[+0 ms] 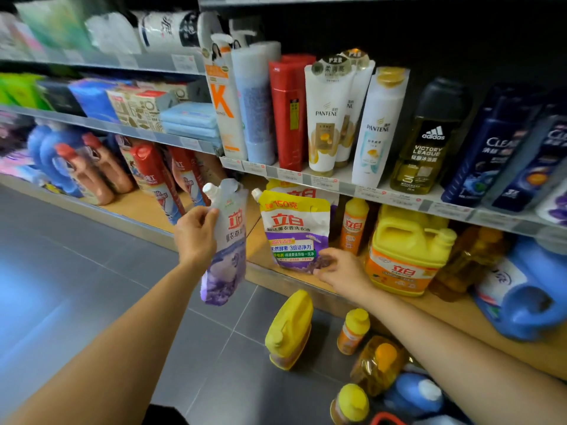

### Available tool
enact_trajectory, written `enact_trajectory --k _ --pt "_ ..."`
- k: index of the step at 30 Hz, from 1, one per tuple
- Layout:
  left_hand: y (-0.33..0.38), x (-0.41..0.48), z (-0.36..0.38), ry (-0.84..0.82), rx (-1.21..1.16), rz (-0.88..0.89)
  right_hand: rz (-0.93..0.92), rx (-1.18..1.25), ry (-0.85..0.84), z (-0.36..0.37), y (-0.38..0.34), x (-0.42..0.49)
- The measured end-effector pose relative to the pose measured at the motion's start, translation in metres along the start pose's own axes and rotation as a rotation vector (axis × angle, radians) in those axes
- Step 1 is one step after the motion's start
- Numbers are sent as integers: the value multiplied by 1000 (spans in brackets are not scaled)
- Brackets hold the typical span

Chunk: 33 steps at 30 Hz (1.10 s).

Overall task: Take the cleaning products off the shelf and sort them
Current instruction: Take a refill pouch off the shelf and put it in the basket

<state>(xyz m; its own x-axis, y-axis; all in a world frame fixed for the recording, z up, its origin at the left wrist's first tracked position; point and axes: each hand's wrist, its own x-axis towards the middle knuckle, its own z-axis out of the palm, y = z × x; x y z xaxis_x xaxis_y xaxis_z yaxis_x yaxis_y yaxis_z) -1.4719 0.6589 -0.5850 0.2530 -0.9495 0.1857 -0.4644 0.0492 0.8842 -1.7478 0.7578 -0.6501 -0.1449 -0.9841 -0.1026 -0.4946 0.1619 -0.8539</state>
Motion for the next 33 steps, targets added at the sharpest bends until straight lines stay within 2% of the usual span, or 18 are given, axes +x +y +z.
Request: enact_trajectory --k 4,9,13,17,20,24,27,31,33 --pt "22 -29 -43 -179 118 173 -156 -45 35 -16 -46 -25" --pt "65 -75 -68 -354 154 387 -443 -53 191 -34 -107 -69" --pt "110 -119 -60 -524 36 532 -445 -34 128 -58 -131 -107" --pt "135 -159 -44 -598 -87 532 -353 8 76 -104 -129 -151" --pt "154 -192 -30 -648 -134 546 -375 7 64 -141 -121 -185" --pt "182 -231 -18 -783 -106 594 -345 -42 154 -175 -108 -230" --pt "202 -254 -14 -883 -161 550 -345 -94 148 -190 -98 -260" --pt "218 -284 -15 -1062 -367 475 -353 -154 105 -208 -83 -291" --pt "217 -299 -8 -1093 -442 413 -355 -161 98 -217 -74 -304"
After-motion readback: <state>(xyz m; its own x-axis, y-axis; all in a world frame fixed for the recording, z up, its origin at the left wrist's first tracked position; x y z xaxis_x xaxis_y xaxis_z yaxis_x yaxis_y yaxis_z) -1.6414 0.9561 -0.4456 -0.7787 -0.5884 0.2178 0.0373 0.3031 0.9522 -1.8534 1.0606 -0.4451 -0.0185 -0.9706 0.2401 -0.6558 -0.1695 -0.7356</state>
